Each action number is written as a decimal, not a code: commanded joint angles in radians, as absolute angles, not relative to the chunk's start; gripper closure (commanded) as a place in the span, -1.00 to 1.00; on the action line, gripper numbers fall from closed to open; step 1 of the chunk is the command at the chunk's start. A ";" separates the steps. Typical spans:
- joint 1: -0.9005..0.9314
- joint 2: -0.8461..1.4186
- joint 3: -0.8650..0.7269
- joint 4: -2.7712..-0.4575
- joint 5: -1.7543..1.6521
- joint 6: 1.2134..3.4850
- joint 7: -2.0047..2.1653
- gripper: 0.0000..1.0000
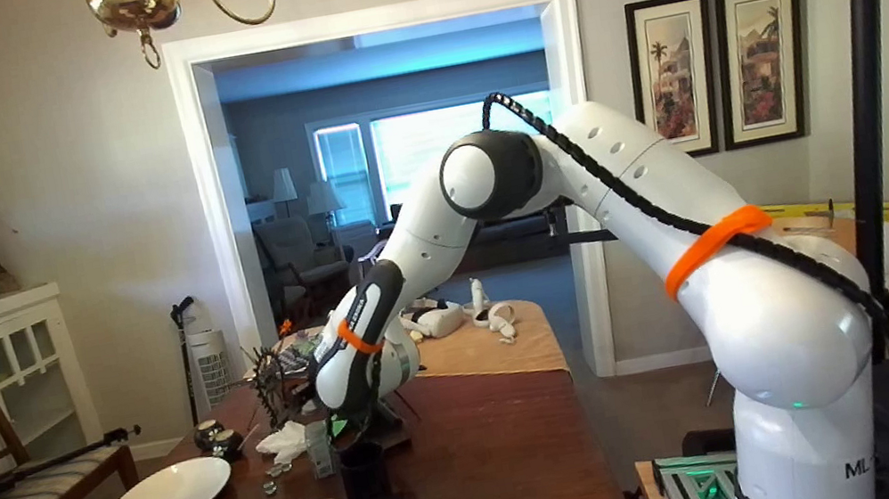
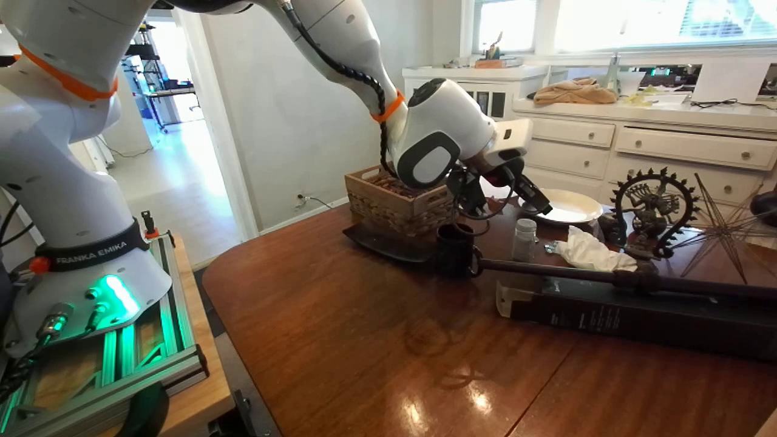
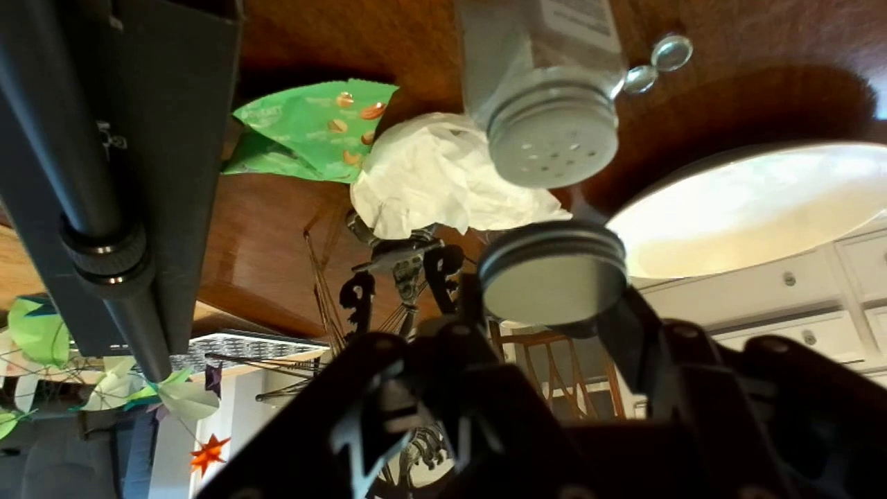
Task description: Remove the cap off of the bottle
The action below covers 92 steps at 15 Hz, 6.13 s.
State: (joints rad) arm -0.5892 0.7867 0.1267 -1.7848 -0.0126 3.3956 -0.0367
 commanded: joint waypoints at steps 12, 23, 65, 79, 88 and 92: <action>-0.817 0.519 0.309 -2.126 -0.099 3.272 -0.135 0.59; -1.213 0.474 0.608 -2.289 -0.096 3.166 -0.297 0.59; -1.134 0.560 0.239 -2.449 -0.288 3.257 -0.612 0.24; -1.062 0.552 0.246 -2.428 -0.279 3.223 -0.504 -0.89; -1.022 0.437 0.271 -2.380 -0.118 2.890 -0.416 -1.00; -0.969 0.381 0.240 -2.365 -0.033 2.832 -0.455 -1.00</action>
